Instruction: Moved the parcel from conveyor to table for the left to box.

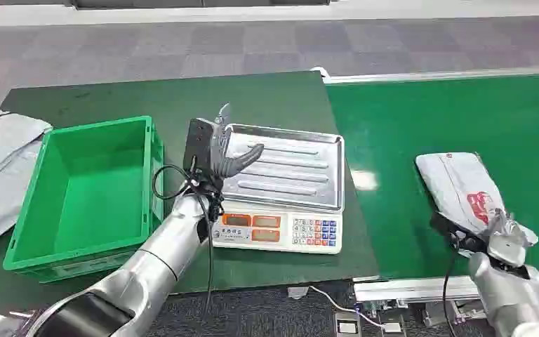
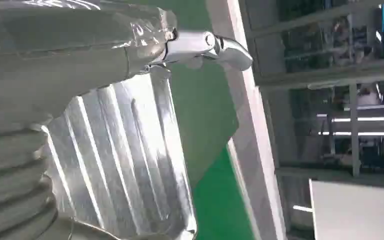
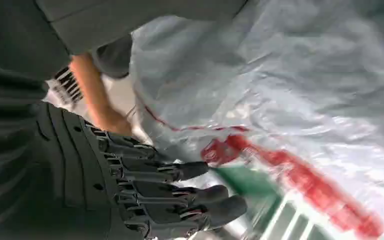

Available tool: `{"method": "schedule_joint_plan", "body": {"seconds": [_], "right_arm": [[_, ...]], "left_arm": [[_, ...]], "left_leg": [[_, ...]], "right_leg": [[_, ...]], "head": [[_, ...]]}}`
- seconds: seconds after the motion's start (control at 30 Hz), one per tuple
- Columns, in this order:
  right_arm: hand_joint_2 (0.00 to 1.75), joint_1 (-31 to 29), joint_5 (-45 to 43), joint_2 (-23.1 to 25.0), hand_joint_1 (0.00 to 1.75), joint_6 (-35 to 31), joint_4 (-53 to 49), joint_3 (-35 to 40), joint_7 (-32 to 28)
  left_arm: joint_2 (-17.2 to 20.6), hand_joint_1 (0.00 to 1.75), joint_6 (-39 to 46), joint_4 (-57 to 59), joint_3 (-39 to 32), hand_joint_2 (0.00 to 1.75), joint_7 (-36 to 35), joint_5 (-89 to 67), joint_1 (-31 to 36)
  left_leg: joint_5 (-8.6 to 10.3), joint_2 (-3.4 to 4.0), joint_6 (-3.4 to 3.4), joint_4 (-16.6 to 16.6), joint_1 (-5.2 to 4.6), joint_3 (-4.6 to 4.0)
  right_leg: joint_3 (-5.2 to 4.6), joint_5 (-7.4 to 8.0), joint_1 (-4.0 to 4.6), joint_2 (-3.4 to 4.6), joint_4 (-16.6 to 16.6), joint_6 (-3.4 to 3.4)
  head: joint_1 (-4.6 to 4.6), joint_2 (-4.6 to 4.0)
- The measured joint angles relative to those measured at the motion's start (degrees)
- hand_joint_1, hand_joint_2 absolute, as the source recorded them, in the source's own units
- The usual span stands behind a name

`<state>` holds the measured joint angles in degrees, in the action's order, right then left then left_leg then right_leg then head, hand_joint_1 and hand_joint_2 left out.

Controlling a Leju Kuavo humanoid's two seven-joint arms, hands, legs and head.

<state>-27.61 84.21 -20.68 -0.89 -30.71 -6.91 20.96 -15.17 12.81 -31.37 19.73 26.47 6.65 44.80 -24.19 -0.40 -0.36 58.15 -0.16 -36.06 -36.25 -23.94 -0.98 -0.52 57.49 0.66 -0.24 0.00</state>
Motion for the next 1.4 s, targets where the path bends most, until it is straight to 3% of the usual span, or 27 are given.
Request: {"method": "schedule_joint_plan", "body": {"seconds": [0.13,0.17,0.4,0.67,0.9,1.2,1.4], "right_arm": [[1.75,-3.23,-1.13,-0.55,0.00,6.37,2.38,-0.11,-3.14],[1.75,-3.67,-1.22,-0.55,1.75,6.48,2.66,-0.11,-3.21],[1.75,-7.96,-3.06,-1.20,1.75,13.92,5.62,-0.11,-7.45],[1.75,-14.49,-5.24,-3.26,1.75,17.65,7.91,0.26,-10.57],[1.75,-15.33,-7.43,-4.41,1.75,21.06,8.85,3.30,-12.26],[1.75,-15.42,-9.75,-4.44,1.75,15.02,9.07,5.84,-9.76],[1.75,-16.60,-12.77,-2.42,1.75,-8.36,6.64,6.34,-10.60]], "left_arm": [[0.63,0.00,0.02,-0.44,-1.24,1.75,-0.02,0.59,-0.60],[0.74,0.00,0.00,-0.46,-1.35,1.75,-0.02,0.63,-0.71],[1.25,0.00,0.96,-0.79,-2.18,1.75,0.04,0.70,-0.93],[1.99,0.00,1.53,-1.71,-2.84,1.75,0.02,0.83,-1.90],[2.03,0.00,1.59,-2.32,-3.01,1.75,-0.24,0.83,-2.18],[2.16,0.00,2.08,-3.21,-3.12,1.75,-0.04,0.76,-3.03],[2.69,0.00,4.44,-5.25,-3.54,1.75,0.92,-1.32,-4.66]], "left_leg": [[0.04,-0.03,0.03,0.00,0.00,0.00],[0.04,-0.03,0.03,0.00,0.00,0.00],[0.04,-0.01,0.03,0.00,-0.02,-0.02],[0.05,-0.04,0.03,0.01,-0.01,-0.01],[0.04,-0.10,0.03,0.01,-0.01,-0.02],[0.04,-0.15,0.04,0.00,-0.01,-0.07],[0.06,-0.06,0.02,0.00,-0.01,-0.06]], "right_leg": [[0.02,0.01,0.01,-0.05,0.00,0.00],[0.02,0.01,0.00,-0.05,0.00,0.00],[0.01,0.01,-0.02,-0.03,0.01,0.00],[0.01,0.02,-0.01,-0.06,0.01,0.00],[0.01,0.01,-0.01,-0.10,0.00,0.00],[0.03,0.01,-0.01,-0.16,0.02,0.01],[-0.03,0.02,0.00,-0.07,0.05,-0.01]], "head": [[0.00,0.00],[0.00,0.00],[0.00,0.00],[0.00,0.00],[0.00,0.00],[0.00,0.00],[0.00,0.00]]}}
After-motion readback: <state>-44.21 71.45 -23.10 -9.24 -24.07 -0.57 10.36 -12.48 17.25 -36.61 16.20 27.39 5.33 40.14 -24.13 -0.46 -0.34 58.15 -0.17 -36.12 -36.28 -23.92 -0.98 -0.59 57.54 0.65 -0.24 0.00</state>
